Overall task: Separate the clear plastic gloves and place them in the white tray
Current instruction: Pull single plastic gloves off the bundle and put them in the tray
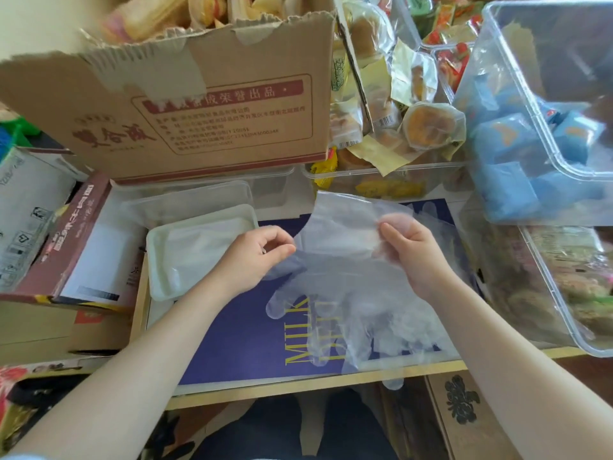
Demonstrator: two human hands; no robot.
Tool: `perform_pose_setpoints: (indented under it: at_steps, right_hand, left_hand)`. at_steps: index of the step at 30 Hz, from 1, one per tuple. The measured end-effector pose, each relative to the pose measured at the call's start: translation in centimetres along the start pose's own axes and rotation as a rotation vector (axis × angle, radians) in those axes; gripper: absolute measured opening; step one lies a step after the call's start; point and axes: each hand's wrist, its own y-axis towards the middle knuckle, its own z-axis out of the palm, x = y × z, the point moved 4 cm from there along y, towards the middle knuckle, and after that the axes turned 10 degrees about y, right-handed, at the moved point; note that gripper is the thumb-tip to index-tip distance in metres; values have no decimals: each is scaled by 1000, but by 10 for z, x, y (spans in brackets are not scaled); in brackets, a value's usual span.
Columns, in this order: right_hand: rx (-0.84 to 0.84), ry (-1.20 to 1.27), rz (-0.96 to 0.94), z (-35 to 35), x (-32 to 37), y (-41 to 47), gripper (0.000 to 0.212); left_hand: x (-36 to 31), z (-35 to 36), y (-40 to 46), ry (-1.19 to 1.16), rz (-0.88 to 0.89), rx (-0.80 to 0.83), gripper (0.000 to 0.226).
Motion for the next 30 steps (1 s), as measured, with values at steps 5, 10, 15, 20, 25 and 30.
perform_pose_setpoints:
  at_steps: [5,10,15,20,25,30]
  right_hand:
    - [139,-68,-47,14,3,-13,17]
    - [244,-66,3,35,-6,-30,20]
    - [238,41,207,45,-26,-38,18]
    - [91,-448,254,36,-69,-7,19]
    - [-52,-994,35,26,-89,42,47]
    - [-93,-1247,-4,34,-95,72,66]
  left_hand:
    - [14,4,-7,-49,-93,213,14]
    - [-13,9,-1,-240,-50,189,10]
    - [5,11,-14,-218,-225,-45,17]
    - [41,15,-33,146,-247,21,15]
    - [70,30,-40,174,-205,137,11]
    - [77,35,-40,92,-145,61,18]
